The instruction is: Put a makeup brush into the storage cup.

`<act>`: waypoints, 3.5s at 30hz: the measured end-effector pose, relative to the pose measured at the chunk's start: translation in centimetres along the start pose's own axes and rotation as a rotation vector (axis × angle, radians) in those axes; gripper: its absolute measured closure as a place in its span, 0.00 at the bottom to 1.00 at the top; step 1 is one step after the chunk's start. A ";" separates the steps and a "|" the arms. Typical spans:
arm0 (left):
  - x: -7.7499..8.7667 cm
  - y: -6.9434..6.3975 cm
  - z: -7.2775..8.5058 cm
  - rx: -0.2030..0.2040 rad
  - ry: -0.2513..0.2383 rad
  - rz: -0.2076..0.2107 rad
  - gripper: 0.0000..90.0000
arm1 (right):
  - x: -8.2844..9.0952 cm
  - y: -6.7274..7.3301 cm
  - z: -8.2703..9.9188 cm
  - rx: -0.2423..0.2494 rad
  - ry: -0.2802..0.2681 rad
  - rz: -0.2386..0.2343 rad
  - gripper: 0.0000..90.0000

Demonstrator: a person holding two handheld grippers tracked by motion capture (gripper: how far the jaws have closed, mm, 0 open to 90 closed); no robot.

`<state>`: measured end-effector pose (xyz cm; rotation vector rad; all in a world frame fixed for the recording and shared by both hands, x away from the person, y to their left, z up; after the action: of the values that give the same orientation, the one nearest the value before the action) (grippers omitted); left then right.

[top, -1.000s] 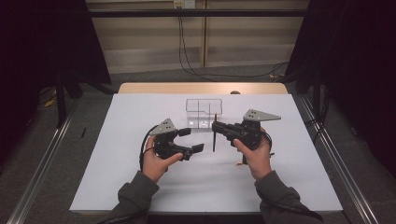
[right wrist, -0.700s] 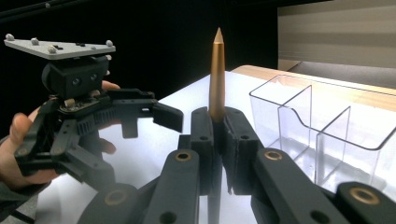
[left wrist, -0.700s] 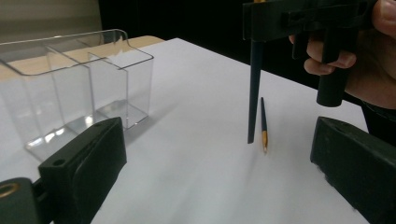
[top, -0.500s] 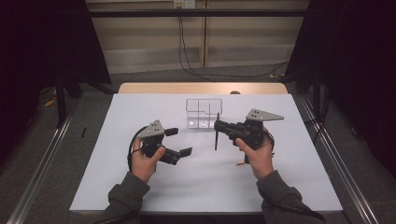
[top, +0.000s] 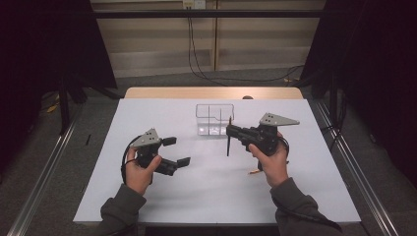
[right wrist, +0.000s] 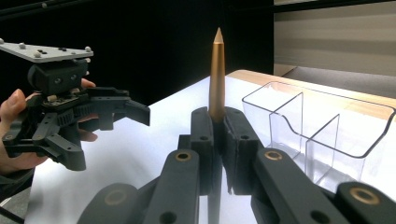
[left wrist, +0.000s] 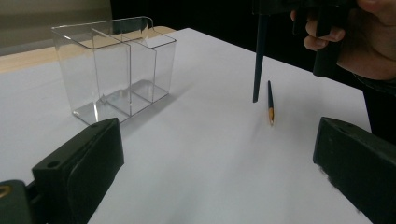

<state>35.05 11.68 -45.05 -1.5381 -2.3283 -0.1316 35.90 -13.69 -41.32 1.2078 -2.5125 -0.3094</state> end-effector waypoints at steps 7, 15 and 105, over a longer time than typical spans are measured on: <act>1.2 0.4 0.5 -0.002 0.007 -0.020 0.02 | -0.1 -0.2 0.0 0.001 -0.004 0.001 0.92; 2.4 1.0 1.1 -0.005 0.021 -0.054 0.03 | -0.1 -0.3 -0.3 0.003 -0.004 0.005 0.92; 6.4 1.9 3.6 0.007 0.032 -0.127 0.03 | -4.2 -6.2 -7.6 0.086 -0.091 0.155 0.92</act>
<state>33.67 18.97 -46.53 -1.3749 -2.3982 -0.1777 45.71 -14.57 -37.22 1.0434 -2.7045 -0.2250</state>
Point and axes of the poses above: each handheld gripper's, and its own axes: x roughly backward along the jaws, z roughly out of its underside, y roughly to its left, the point moved 6 cm from there along -x, roughly forward along the jaws, and after that the axes turned 5 degrees about -x, right-handed, at the moved point
